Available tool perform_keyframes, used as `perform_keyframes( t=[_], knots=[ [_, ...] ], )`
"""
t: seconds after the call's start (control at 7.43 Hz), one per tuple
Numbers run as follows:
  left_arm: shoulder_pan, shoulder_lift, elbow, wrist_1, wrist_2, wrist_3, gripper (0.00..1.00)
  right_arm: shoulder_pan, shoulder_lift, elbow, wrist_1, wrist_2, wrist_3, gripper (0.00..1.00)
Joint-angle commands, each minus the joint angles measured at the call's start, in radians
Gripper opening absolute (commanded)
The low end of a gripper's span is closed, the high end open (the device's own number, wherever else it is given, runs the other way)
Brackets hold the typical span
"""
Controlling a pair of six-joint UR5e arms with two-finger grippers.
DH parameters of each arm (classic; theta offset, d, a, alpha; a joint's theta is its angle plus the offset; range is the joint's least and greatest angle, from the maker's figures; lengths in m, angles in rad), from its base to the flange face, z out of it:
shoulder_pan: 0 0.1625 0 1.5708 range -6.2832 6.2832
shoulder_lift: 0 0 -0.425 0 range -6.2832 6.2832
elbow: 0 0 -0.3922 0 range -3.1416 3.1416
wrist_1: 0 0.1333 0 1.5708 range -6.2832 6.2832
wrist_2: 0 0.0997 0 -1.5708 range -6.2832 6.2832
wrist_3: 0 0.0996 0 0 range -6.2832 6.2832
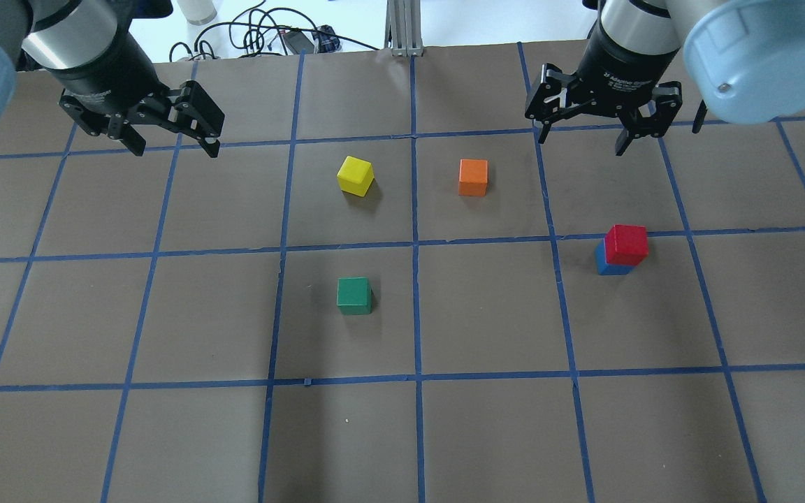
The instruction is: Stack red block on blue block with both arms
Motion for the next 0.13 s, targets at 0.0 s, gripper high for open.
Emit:
perform_keyframes(
  t=[0.0],
  knots=[
    [0.000, 0.001, -0.007, 0.002, 0.000, 0.000, 1.00, 0.001, -0.001, 0.000, 0.010, 0.000, -0.025, 1.00]
  ],
)
